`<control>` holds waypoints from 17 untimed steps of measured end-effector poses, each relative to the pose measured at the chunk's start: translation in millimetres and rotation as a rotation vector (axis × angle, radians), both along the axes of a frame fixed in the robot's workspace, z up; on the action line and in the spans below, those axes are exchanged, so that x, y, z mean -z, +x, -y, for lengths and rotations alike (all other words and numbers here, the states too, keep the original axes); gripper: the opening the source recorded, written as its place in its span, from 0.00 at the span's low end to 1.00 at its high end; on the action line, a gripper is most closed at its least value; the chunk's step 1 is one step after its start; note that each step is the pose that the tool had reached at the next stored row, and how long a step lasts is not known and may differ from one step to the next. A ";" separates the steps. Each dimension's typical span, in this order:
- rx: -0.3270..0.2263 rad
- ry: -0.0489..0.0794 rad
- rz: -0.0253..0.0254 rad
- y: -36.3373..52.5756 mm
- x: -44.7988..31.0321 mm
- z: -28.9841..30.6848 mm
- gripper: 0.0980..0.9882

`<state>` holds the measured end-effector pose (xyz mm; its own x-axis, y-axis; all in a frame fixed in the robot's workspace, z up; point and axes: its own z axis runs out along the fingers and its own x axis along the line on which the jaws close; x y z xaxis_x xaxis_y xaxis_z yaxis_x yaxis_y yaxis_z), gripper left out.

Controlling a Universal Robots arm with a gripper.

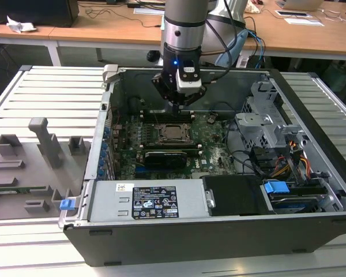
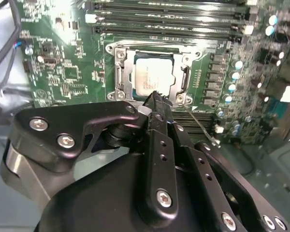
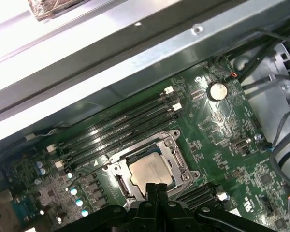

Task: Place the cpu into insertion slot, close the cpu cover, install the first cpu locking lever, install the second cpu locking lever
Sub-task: 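Install the first cpu locking lever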

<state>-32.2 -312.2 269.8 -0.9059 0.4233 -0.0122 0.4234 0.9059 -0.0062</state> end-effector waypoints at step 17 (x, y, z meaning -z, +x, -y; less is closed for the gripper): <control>-0.480 0.000 0.0000 0.0 0.0 0.0 0.01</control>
